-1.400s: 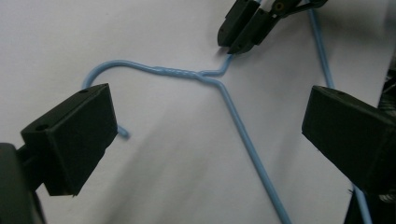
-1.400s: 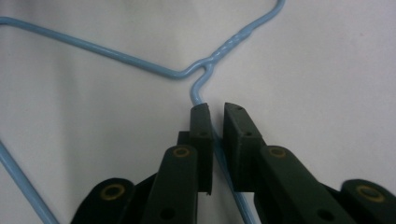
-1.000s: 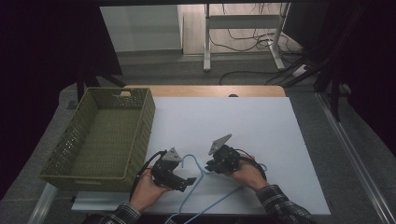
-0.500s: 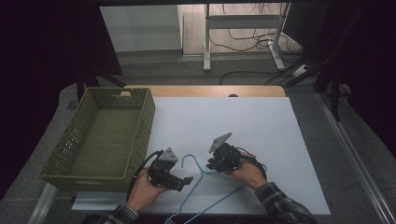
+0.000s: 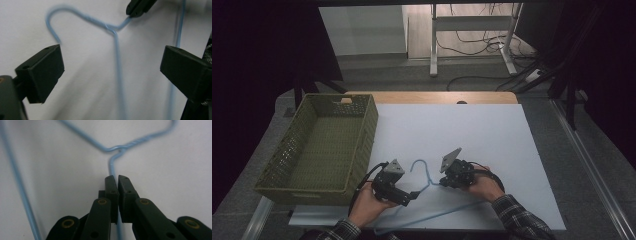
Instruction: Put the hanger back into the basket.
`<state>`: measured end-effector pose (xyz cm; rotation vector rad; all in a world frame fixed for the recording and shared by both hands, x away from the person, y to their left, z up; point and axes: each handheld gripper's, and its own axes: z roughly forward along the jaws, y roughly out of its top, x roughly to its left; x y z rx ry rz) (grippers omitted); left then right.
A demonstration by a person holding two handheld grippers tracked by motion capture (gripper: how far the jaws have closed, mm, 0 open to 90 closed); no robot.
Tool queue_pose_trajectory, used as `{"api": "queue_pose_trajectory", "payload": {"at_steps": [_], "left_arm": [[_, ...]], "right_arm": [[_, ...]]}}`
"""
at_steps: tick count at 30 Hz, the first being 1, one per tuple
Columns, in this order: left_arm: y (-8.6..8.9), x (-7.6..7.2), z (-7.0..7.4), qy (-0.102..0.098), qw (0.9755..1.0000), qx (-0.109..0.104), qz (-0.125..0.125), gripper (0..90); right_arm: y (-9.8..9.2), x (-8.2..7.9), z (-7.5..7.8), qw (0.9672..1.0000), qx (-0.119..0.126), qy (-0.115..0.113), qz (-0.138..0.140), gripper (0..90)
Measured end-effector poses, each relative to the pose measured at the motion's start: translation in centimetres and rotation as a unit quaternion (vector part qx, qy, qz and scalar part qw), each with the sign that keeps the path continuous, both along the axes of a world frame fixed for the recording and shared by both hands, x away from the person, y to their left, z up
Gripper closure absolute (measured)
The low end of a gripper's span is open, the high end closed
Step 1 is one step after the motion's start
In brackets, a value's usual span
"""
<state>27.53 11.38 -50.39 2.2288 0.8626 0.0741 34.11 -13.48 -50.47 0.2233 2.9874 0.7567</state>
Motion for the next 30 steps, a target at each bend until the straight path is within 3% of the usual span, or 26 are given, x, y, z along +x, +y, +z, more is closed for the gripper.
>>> {"api": "queue_pose_trajectory", "payload": {"at_steps": [5,7,8,12,15,19,22,23,25,26,28,30], "left_arm": [[-0.9,0.3,-0.2,0.0,0.9997,0.02,-0.016,16.6],[-1.2,0.5,-0.2,-0.001,0.9995,0.026,-0.017,27.5],[-1.2,0.5,-0.2,0.0,0.9995,0.028,-0.017,27.5],[-0.9,1.0,-0.3,0.021,0.9993,0.013,-0.029,50.1],[-1.1,1.4,-0.5,0.034,0.9985,0.015,-0.04,60.5],[-1.3,1.3,-0.4,0.032,0.9977,0.014,-0.058,85.3],[-1.2,1.1,0.0,0.028,0.9975,0.007,-0.065,85.8],[-1.2,1.1,0.1,0.03,0.9974,0.001,-0.065,86.1],[-1.0,1.1,0.4,0.033,0.9969,-0.016,-0.069,86.2],[-1.0,1.0,0.5,0.032,0.9967,-0.018,-0.072,86.3],[-1.3,0.8,0.7,0.028,0.9967,-0.023,-0.072,86.4],[-1.5,0.6,0.9,0.026,0.9963,-0.024,-0.078,86.3]], "right_arm": [[-0.3,-0.4,1.4,0.9996,0.019,-0.022,0.004,86.7],[-0.4,-0.6,1.8,0.9993,0.025,-0.028,0.007,86.7],[-0.5,-0.7,2.0,0.9991,0.029,-0.029,0.006,86.7],[-0.5,-0.9,2.7,0.9985,0.042,-0.035,0.009,86.7],[-0.5,-1.1,3.1,0.998,0.052,-0.034,0.01,86.6],[-0.4,-1.1,3.5,0.9979,0.057,-0.03,0.007,86.5],[-0.5,-1.1,3.6,0.998,0.058,-0.023,0.004,86.2],[-0.6,-1.0,3.8,0.9977,0.067,-0.01,-0.009,85.3],[-0.7,-0.9,4.0,0.9971,0.074,-0.005,-0.019,84.4],[-0.9,-0.8,4.4,0.9947,0.096,0.0,-0.038,79.2],[-0.9,-0.6,4.9,0.9916,0.113,0.006,-0.063,73.3],[-0.7,-0.5,5.3,0.9863,0.14,0.025,-0.084,67.8]]}}
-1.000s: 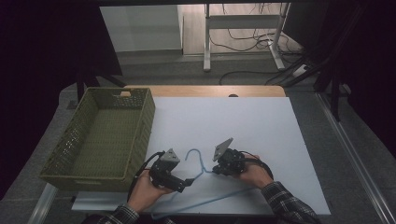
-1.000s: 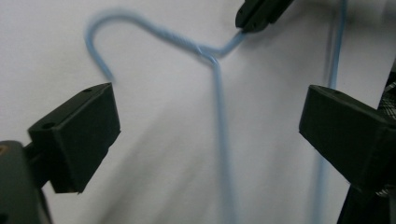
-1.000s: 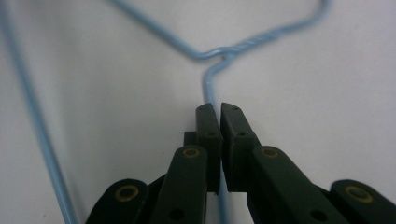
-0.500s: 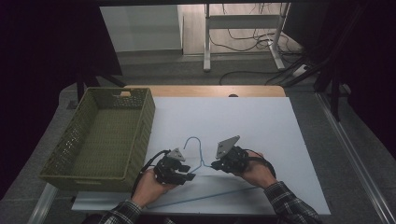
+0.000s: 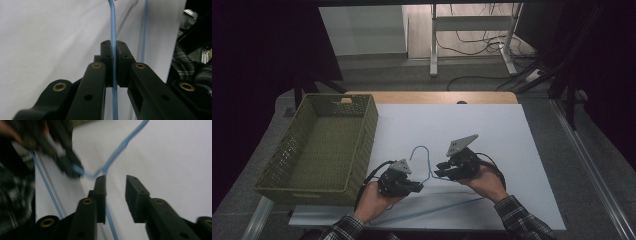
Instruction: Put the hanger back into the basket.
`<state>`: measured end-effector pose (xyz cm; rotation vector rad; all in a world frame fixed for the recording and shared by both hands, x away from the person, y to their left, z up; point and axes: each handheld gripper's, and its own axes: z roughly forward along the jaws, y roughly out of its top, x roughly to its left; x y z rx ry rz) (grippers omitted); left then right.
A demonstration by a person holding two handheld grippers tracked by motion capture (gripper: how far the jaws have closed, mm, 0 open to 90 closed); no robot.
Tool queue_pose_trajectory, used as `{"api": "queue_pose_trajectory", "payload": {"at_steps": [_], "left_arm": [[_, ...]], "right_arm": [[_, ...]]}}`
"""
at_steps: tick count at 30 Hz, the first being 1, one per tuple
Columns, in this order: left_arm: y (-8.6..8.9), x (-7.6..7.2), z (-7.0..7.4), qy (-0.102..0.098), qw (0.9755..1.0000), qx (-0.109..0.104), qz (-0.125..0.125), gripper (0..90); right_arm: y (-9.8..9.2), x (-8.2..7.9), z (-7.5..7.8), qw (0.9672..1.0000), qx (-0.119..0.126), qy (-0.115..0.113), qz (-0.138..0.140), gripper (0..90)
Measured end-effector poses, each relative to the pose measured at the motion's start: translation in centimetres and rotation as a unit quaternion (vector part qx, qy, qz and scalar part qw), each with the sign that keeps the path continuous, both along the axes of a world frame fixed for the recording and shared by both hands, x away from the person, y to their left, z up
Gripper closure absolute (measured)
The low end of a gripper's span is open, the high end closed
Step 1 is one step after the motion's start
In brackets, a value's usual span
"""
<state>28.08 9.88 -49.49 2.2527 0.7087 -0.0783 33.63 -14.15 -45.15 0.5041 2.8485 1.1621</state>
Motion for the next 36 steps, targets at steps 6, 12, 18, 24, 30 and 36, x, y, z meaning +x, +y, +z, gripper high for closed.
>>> {"api": "queue_pose_trajectory", "payload": {"at_steps": [6,12,18,24,30,36], "left_arm": [[-0.4,-0.4,0.2,-0.007,0.9999,0.012,-0.005,86.2],[0.0,-0.3,1.3,0.0,0.9997,-0.017,-0.015,75.5],[0.8,0.5,3.0,0.034,0.998,-0.046,-0.026,66.8],[0.2,1.7,3.3,0.085,0.9953,-0.028,-0.036,72.7],[0.2,2.2,3.6,0.109,0.9923,-0.04,-0.043,86.3],[0.4,2.1,4.2,0.098,0.9934,-0.054,-0.026,87.6]], "right_arm": [[1.7,-0.3,0.4,0.9983,0.03,0.037,-0.032,71.7],[1.3,-0.2,1.4,0.9937,0.079,0.069,-0.04,85.4],[1.5,-1.0,2.1,0.9957,0.078,0.045,-0.021,85.4],[1.5,-1.3,2.6,0.9952,0.092,0.034,-0.005,85.5],[1.2,-1.4,2.8,0.995,0.097,0.023,-0.003,85.4],[0.9,-1.5,3.2,0.9935,0.113,0.014,-0.01,82.6]]}}
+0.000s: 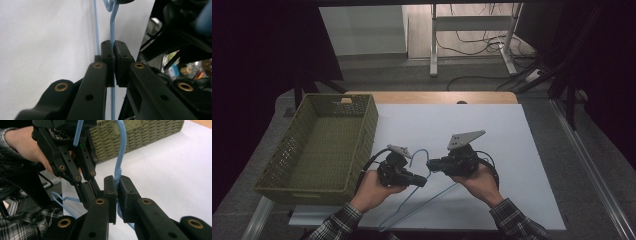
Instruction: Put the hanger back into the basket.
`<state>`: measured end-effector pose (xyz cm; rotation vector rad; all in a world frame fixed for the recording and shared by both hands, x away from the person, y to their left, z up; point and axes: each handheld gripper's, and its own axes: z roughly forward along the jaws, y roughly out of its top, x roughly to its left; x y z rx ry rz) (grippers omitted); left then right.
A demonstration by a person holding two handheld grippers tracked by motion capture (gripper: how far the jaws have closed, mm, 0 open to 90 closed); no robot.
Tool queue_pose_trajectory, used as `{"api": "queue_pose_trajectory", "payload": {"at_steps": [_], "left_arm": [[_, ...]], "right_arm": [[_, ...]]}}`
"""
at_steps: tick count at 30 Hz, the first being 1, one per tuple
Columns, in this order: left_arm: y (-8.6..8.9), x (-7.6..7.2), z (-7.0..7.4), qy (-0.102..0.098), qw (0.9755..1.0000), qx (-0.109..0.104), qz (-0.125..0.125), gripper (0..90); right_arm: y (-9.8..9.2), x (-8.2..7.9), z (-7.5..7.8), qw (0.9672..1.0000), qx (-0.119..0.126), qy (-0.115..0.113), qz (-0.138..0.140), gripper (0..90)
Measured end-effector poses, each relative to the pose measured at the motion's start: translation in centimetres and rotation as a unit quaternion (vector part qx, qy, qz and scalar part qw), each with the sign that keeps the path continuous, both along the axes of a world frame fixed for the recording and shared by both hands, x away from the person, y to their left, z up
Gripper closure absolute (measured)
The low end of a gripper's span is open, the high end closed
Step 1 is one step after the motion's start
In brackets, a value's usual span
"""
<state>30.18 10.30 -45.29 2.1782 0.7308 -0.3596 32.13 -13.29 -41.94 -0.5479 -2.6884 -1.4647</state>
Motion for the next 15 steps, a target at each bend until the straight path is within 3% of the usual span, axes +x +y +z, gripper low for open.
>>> {"api": "queue_pose_trajectory", "payload": {"at_steps": [6,15], "left_arm": [[0.6,0.1,0.8,-0.005,0.9998,-0.006,0.019,87.6],[1.7,0.5,2.2,-0.008,0.9989,-0.011,0.044,87.6]], "right_arm": [[-1.0,-0.4,0.8,0.9997,0.016,-0.01,-0.018,69.5],[-3.1,-1.6,1.6,0.9983,0.008,-0.031,-0.048,48.0]]}}
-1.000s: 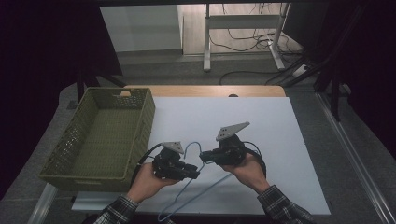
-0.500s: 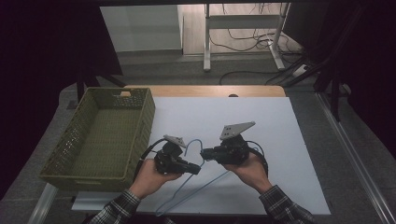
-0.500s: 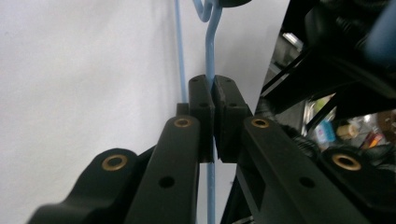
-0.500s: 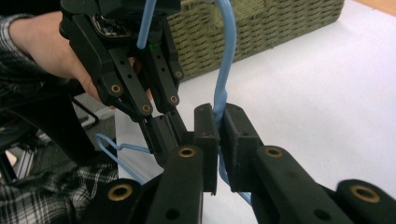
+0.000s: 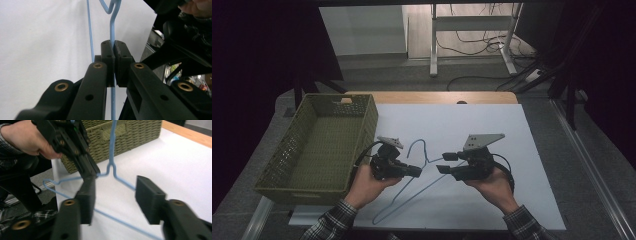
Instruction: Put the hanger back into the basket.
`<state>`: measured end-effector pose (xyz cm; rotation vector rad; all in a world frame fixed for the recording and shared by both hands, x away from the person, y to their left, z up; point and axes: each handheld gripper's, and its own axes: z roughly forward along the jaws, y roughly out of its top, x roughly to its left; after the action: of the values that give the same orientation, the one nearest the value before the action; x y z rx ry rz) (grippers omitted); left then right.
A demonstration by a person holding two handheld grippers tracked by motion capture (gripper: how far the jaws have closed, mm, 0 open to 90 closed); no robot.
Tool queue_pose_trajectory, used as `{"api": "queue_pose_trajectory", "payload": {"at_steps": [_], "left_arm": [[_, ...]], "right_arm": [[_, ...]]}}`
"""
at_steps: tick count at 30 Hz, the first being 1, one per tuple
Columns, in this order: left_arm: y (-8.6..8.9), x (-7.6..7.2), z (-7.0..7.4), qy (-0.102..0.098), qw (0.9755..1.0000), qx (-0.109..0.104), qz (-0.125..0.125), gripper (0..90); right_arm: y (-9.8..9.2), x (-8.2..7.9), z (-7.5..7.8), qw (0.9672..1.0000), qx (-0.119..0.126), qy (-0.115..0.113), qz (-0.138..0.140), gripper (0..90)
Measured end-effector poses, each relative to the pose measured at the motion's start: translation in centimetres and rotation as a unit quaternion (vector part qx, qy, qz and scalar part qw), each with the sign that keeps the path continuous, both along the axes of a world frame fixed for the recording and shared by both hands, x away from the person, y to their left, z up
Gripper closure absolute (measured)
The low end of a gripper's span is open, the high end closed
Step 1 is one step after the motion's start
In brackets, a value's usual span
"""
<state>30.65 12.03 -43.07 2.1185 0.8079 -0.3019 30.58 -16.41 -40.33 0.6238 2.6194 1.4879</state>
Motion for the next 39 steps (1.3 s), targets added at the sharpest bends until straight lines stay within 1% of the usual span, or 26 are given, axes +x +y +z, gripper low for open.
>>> {"api": "queue_pose_trajectory", "payload": {"at_steps": [3,7,10,11,12,13,14,16,21,24,25,28,31,33,34,37,39], "left_arm": [[0.4,0.1,0.6,-0.003,1.0,-0.001,0.008,87.6],[1.1,0.3,1.6,-0.01,0.9998,-0.003,0.018,87.6],[1.6,0.4,2.6,-0.013,0.9995,-0.006,0.028,87.6],[1.9,0.5,2.9,-0.018,0.9994,-0.003,0.03,87.6],[2.1,0.5,3.3,-0.018,0.9994,-0.002,0.031,87.5],[2.3,0.6,3.6,-0.02,0.9992,-0.002,0.034,87.6],[2.5,0.7,3.9,-0.021,0.9991,-0.001,0.037,87.6],[2.9,0.8,4.6,-0.025,0.9989,0.004,0.04,87.6],[4.3,1.3,6.5,-0.03,0.998,0.0,0.056,87.6],[5.3,1.6,7.7,-0.036,0.9971,0.001,0.066,87.5],[5.6,1.7,7.9,-0.037,0.997,0.002,0.068,87.5],[6.6,1.9,8.8,-0.043,0.9959,0.007,0.079,87.6],[7.4,2.0,9.4,-0.05,0.9951,0.015,0.084,87.6],[8.3,2.1,10.0,-0.055,0.9944,0.014,0.089,87.6],[8.7,2.1,10.3,-0.058,0.9937,0.017,0.094,87.6],[9.9,2.3,11.2,-0.067,0.9923,0.016,0.103,87.6],[11.0,2.3,12.0,-0.075,0.9908,0.018,0.111,87.6]], "right_arm": [[-0.9,-0.5,0.1,0.9999,0.003,-0.005,-0.016,36.1],[-1.8,-1.1,0.1,0.999,-0.011,-0.018,-0.04,23.0],[-2.4,-1.6,0.1,0.9983,-0.014,-0.018,-0.053,16.7],[-2.6,-1.7,0.1,0.9982,-0.013,-0.018,-0.055,15.2],[-2.9,-1.9,0.1,0.998,-0.013,-0.018,-0.059,14.4],[-3.1,-2.0,0.1,0.9976,-0.013,-0.017,-0.066,12.8],[-3.6,-2.2,0.0,0.9973,-0.011,-0.012,-0.072,10.8],[-3.9,-2.3,0.0,0.997,-0.01,-0.008,-0.076,9.1],[-5.7,-2.9,-0.1,0.995,-0.007,0.002,-0.099,5.5],[-6.5,-3.2,-0.1,0.9939,-0.005,0.003,-0.11,4.1],[-6.9,-3.3,-0.2,0.9937,0.0,0.006,-0.112,3.9],[-7.8,-3.6,-0.1,0.9927,0.007,0.01,-0.12,3.6],[-8.5,-3.7,-0.2,0.9913,0.007,0.01,-0.131,2.2],[-8.8,-3.8,-0.4,0.9904,0.008,0.01,-0.137,1.4],[-9.2,-3.8,-0.6,0.9896,0.011,0.015,-0.143,1.3],[-9.4,-3.8,-0.9,0.9889,0.01,0.017,-0.148,0.9],[-9.5,-3.8,-1.2,0.9882,0.008,0.018,-0.152,0.6]]}}
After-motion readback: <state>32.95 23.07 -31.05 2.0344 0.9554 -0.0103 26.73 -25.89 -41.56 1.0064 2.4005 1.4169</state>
